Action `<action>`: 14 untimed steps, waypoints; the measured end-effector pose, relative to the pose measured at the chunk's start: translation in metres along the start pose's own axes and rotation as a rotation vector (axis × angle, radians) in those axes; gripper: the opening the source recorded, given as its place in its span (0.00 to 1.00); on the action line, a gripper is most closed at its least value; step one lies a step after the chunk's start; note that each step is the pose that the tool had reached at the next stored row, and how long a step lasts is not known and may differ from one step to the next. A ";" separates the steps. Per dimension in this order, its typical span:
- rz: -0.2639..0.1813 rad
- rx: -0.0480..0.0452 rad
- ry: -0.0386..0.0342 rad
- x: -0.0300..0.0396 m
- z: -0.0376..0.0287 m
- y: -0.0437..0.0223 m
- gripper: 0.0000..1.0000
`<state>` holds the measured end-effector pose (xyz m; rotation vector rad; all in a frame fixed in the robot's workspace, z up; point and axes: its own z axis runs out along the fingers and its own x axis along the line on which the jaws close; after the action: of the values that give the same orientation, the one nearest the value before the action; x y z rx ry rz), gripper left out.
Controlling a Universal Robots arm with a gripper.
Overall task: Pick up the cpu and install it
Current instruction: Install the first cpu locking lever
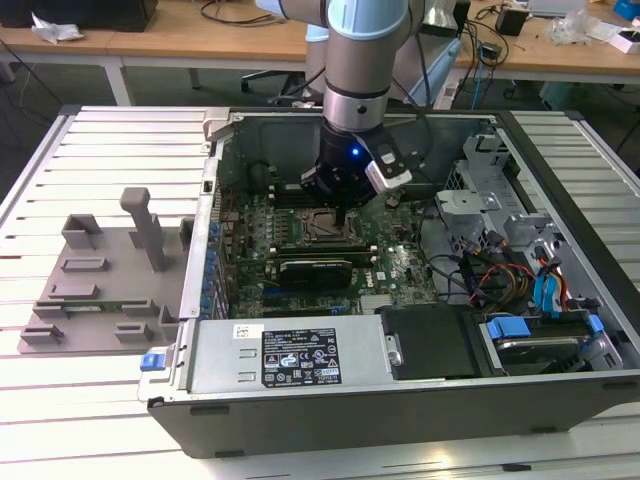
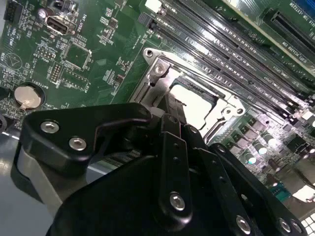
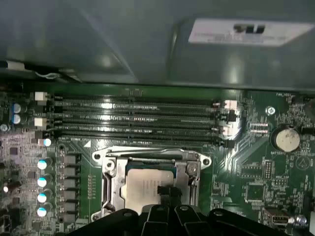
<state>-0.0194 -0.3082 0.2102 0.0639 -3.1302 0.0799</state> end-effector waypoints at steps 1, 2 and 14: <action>0.000 -0.0001 -0.0001 0.0000 -0.0033 -0.0002 0.11; 0.000 0.0001 -0.0001 0.0001 -0.0073 -0.0004 0.11; 0.000 0.0001 -0.0001 0.0003 -0.0292 -0.0015 0.11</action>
<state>-0.0194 -0.3082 0.2394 0.0637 -3.1303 0.0800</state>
